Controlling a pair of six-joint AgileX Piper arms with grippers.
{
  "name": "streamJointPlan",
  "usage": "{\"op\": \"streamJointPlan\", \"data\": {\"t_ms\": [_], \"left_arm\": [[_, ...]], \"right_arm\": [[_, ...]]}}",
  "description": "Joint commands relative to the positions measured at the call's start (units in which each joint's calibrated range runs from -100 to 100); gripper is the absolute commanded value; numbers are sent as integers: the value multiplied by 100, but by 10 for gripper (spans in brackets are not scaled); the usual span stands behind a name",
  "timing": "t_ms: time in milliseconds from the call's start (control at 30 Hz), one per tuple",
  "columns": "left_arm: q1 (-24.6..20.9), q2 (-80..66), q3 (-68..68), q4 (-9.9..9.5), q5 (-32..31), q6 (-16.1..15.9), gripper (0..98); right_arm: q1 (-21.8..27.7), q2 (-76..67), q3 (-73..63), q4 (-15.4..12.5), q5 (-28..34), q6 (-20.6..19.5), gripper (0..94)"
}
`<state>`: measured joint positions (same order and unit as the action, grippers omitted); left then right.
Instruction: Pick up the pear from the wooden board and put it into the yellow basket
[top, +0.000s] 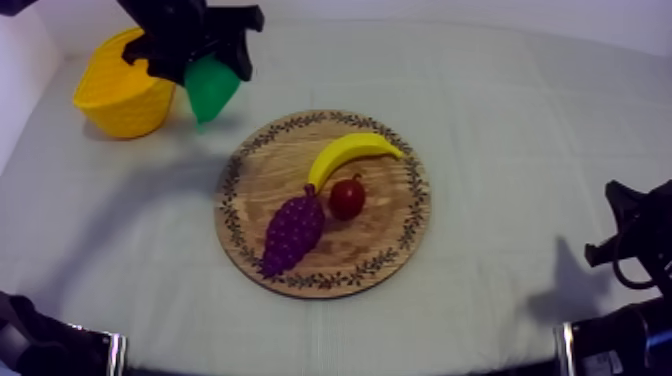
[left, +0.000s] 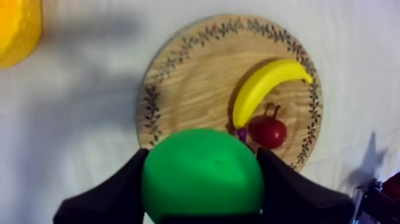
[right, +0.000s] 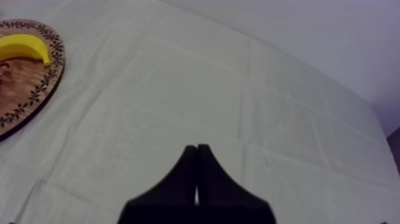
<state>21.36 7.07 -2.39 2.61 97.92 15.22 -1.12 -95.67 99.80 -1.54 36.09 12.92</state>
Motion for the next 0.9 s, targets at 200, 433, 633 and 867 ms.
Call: {"op": "streamJointPlan", "data": {"t_ms": [200,433,633,867], "left_arm": [[-597,-46,-356,-86,154,-234,391],[-1152,75,-748,-104,189,-465,391],[-1631,255,-1056,-107,192,-632,391],[-2127,559,-1452,-136,192,-820,392]], "right_arm": [[-10,0,-2,0,4,1,4],[-26,0,-2,1,10,7,4],[-35,0,-2,0,12,13,4],[-48,0,-2,4,26,11,4]]}}
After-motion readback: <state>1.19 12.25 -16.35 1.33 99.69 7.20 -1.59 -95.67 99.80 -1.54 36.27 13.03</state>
